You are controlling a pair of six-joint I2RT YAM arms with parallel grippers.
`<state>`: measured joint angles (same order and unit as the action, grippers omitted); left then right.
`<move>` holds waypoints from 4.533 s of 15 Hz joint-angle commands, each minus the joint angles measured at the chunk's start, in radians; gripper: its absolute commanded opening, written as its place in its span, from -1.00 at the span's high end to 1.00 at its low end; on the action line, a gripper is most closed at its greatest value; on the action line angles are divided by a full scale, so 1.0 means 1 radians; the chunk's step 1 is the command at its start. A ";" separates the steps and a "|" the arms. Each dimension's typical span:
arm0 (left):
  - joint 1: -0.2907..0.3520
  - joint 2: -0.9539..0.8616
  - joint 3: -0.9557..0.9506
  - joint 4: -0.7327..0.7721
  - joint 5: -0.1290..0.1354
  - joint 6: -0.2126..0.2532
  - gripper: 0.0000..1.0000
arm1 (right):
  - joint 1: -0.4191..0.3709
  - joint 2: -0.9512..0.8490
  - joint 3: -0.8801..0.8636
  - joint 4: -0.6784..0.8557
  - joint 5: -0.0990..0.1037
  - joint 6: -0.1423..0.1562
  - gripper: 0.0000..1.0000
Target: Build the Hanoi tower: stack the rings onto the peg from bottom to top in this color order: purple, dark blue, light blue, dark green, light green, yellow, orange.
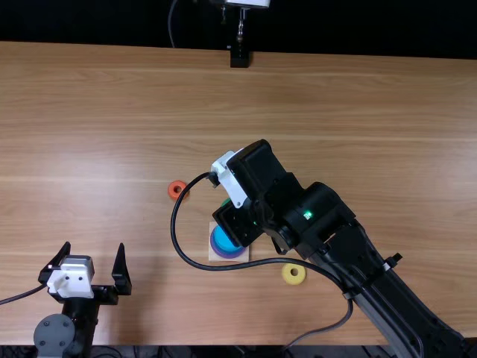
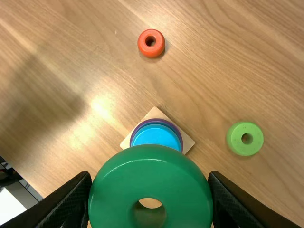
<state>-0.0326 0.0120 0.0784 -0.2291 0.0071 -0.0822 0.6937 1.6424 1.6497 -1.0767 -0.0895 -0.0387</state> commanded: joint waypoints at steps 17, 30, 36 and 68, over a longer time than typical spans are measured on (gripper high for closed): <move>-0.001 -0.012 -0.063 -0.023 -0.005 0.007 -1.00 | 0.004 0.050 0.016 -0.009 0.003 0.009 -0.93; -0.001 -0.012 -0.063 -0.023 -0.005 0.007 -1.00 | -0.092 0.089 0.016 0.063 0.005 0.009 -1.00; -0.001 -0.012 -0.063 -0.023 -0.005 0.007 -1.00 | -0.194 0.126 -0.044 0.135 0.007 0.009 -1.00; -0.001 -0.012 -0.063 -0.023 -0.005 0.007 -1.00 | -0.316 0.392 -0.235 0.334 0.012 0.007 -1.00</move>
<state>-0.0330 0.0120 0.0784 -0.2291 0.0078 -0.0822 0.3855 2.0045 1.4181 -0.7429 -0.0814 -0.0349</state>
